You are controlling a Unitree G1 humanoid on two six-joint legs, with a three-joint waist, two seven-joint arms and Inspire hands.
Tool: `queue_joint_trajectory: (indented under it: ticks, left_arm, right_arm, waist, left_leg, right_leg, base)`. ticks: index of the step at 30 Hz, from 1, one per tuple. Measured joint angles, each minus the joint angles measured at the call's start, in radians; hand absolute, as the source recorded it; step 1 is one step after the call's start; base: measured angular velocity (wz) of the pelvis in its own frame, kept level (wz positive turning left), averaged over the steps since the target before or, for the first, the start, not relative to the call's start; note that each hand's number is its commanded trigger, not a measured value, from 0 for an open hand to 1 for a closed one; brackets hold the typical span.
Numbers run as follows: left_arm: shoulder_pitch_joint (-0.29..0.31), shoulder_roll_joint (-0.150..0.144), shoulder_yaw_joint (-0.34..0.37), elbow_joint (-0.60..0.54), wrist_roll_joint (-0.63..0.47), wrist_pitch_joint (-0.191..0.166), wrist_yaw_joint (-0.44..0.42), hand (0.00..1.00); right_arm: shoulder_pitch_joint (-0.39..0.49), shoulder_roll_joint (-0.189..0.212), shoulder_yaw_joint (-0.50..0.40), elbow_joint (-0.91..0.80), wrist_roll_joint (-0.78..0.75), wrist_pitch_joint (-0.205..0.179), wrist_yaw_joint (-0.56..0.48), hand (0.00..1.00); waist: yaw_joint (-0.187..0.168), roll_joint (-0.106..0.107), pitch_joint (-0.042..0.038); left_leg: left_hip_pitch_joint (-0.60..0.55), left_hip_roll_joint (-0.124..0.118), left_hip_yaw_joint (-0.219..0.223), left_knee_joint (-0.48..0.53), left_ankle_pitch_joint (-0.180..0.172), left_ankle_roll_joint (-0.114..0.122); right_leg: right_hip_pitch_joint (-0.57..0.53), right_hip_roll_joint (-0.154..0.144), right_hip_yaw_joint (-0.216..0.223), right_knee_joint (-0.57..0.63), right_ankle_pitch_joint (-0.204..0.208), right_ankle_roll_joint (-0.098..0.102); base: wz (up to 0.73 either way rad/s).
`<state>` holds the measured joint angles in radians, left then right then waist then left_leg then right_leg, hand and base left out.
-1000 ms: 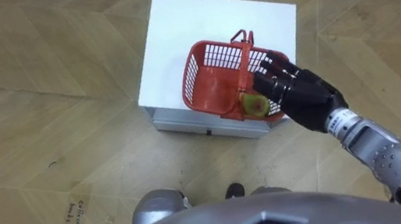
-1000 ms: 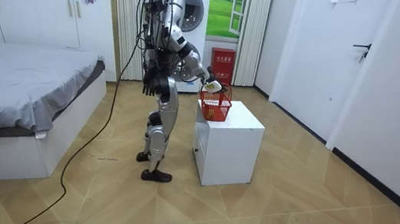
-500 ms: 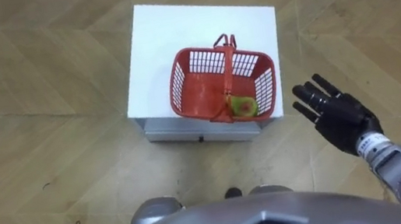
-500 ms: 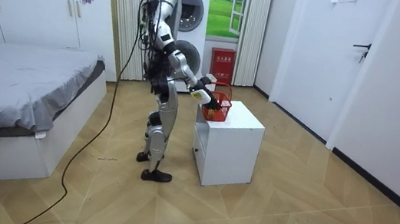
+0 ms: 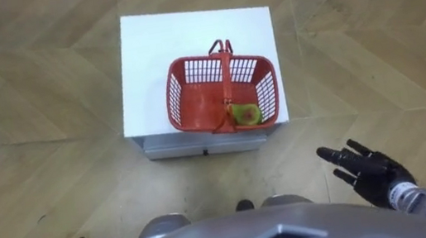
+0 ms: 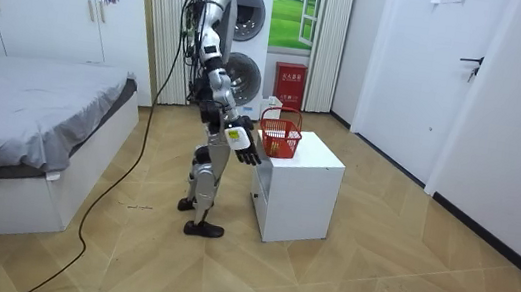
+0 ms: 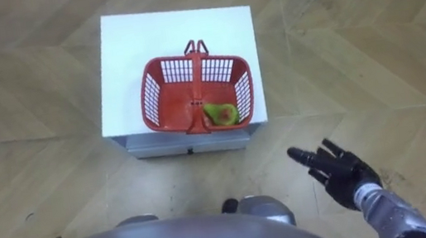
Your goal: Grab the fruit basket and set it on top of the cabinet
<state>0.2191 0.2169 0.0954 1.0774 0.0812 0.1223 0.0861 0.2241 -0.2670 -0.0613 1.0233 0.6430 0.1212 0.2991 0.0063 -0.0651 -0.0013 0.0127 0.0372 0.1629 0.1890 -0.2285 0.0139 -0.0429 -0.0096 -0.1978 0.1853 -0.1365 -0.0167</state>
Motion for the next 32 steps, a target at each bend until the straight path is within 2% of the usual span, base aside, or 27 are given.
queue_joint_trajectory:
  ticks: [4,6,10,16,21,32]
  left_arm:
    - [-0.015,-0.006,0.002,-0.002,0.001,0.003,0.003,0.00]
    - [-0.032,-0.006,0.001,0.002,0.001,0.005,0.010,0.00]
    - [-0.043,-0.013,-0.001,0.002,0.001,0.006,0.013,0.00]
    - [-0.038,-0.030,0.001,0.015,0.011,0.007,0.019,0.00]
    - [-0.036,-0.049,0.001,0.025,0.044,0.029,0.018,0.00]
    - [-0.049,-0.056,0.000,0.047,0.130,0.041,0.003,0.00]
  right_arm:
    - [-0.010,0.019,-0.001,0.087,-0.120,0.003,-0.053,0.00]
    - [-0.028,0.043,0.000,0.136,-0.196,0.002,-0.094,0.00]
    - [-0.048,0.075,0.000,0.198,-0.222,0.004,-0.132,0.00]
    - [-0.082,0.080,0.000,0.272,-0.255,0.002,-0.166,0.00]
    - [-0.084,0.080,0.020,0.273,-0.261,0.002,-0.193,0.00]
    - [-0.088,0.081,0.020,0.271,-0.265,-0.020,-0.245,0.00]
  waist:
    - [-0.002,0.001,0.0033]
    - [-0.003,-0.002,0.0048]
    - [-0.004,0.004,0.0058]
    - [-0.004,0.014,0.0089]
    - [-0.001,0.024,0.0110]
    - [-0.003,0.040,0.0153]
  left_leg:
    - [0.000,0.002,0.004,-0.001,0.000,0.000]
    - [0.000,0.002,0.006,-0.003,0.000,0.000]
    - [0.006,0.002,0.003,-0.008,-0.001,-0.001]
    - [0.027,0.001,0.002,-0.021,-0.001,-0.001]
    - [0.044,0.003,0.002,-0.025,-0.003,-0.005]
    - [0.062,0.005,0.000,-0.027,-0.005,-0.007]
  right_leg:
    - [-0.005,-0.001,0.006,0.001,0.000,0.000]
    - [-0.005,0.000,0.008,0.002,0.000,0.000]
    - [0.007,0.001,0.006,0.000,0.000,0.000]
    - [0.026,0.004,0.005,-0.012,0.000,0.000]
    - [0.043,0.011,0.003,-0.027,0.000,0.000]
    - [0.066,0.013,0.004,-0.034,0.000,0.000]
  base:
    - [-0.06]
    - [-0.06]
    - [0.00]
    - [0.00]
    - [0.00]
    - [0.00]
